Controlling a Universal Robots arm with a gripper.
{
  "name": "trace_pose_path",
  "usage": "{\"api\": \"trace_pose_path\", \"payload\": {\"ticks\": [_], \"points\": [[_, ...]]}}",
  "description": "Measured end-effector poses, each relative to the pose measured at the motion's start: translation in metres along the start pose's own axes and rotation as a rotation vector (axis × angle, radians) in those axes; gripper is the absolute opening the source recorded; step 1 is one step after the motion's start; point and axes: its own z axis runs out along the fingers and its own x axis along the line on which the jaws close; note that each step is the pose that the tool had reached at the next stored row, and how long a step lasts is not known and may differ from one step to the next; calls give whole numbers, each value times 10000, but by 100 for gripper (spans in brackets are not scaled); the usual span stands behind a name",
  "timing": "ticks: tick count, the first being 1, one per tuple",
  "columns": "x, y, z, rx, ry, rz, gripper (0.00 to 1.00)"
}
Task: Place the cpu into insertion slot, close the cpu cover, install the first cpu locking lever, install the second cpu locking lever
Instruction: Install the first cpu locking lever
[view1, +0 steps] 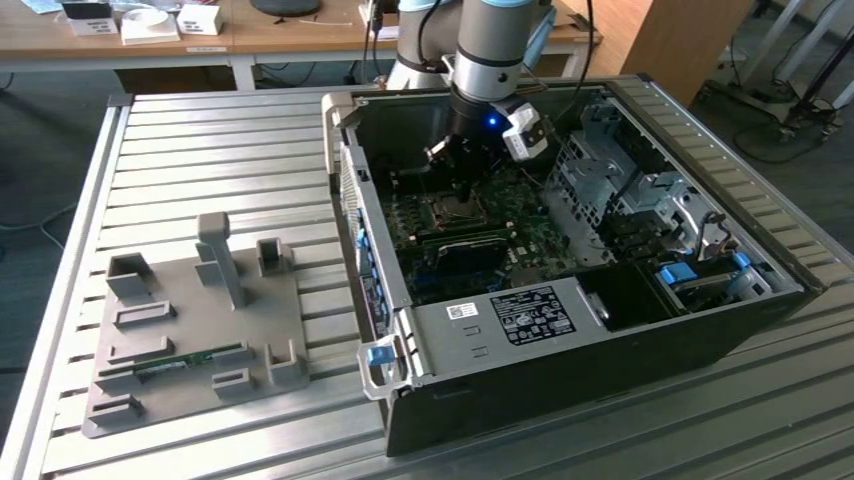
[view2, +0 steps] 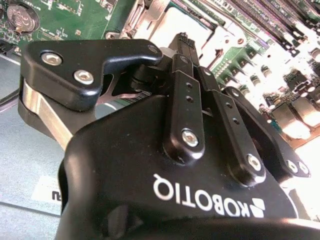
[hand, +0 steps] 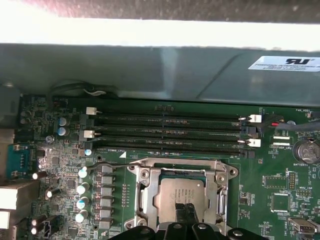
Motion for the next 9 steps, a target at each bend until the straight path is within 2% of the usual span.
{"api": "trace_pose_path", "payload": {"ticks": [9], "points": [[-1,1,-23,-4,-2,0,11]]}}
